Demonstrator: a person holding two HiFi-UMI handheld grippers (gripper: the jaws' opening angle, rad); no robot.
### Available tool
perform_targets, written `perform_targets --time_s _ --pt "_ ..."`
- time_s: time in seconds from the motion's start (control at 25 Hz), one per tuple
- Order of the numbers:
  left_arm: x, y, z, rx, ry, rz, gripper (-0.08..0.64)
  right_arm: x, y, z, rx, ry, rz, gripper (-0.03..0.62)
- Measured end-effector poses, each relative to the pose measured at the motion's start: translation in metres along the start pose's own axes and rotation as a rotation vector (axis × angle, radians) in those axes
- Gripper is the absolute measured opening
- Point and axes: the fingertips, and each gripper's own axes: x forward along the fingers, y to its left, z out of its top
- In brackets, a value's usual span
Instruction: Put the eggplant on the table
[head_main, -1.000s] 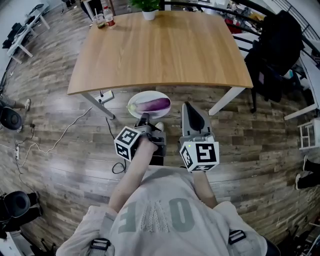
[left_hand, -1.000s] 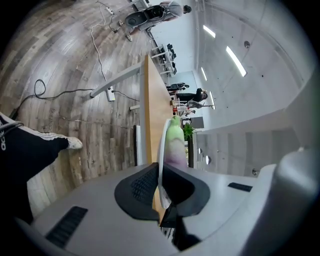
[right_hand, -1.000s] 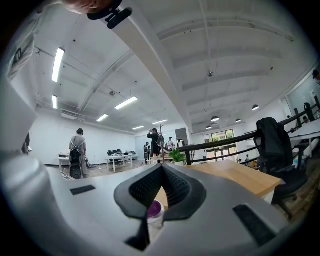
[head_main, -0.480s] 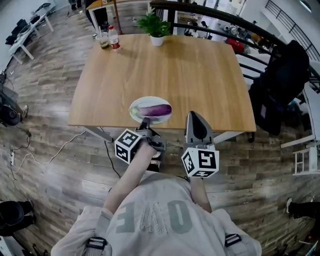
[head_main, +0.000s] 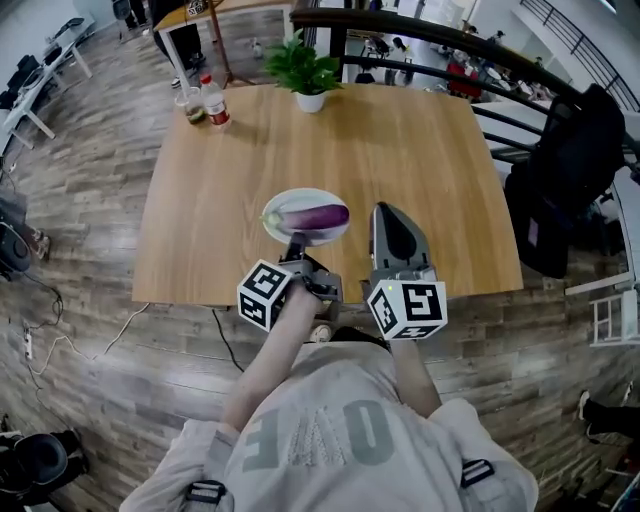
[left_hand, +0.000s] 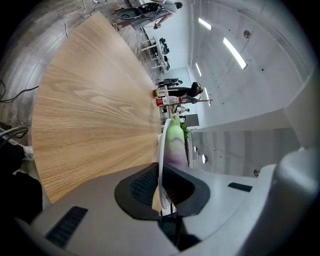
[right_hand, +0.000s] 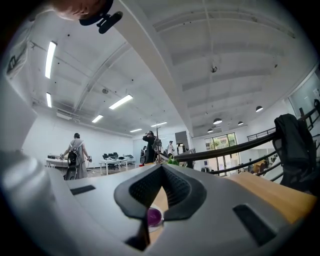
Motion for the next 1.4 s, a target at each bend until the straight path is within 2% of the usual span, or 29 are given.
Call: perform_targets --time_s 0.24,0.56,0.84,1.08,1.24,1.4 --pt "0.024 0.002 -0.007 0.01 0.007 0.044 0.023 0.018 -0.019 -0.009 0.029 0.05 -0.007 0.017" --pt "0.055 -0.004 -0.035 0.021 0.029 0.053 0.023 0.02 -0.048 -0.019 0.046 0.095 -0.018 0.017" --pt "0.069 0.033 -0.042 0.118 0.038 0.138 0.021 0.003 -0.071 -0.029 0.065 0.14 -0.071 0.017" --pt "0.087 0.061 -0.049 0.078 0.074 0.152 0.02 -0.016 -0.083 -0.038 0.062 0.188 -0.11 0.017" --pt "0.094 0.078 -0.061 0.082 0.1 0.187 0.02 -0.032 -0.096 -0.05 0.127 0.212 -0.152 0.017" --pt "0.097 0.087 -0.067 0.048 0.119 0.192 0.02 -0.041 -0.099 -0.052 0.141 0.221 -0.174 0.017"
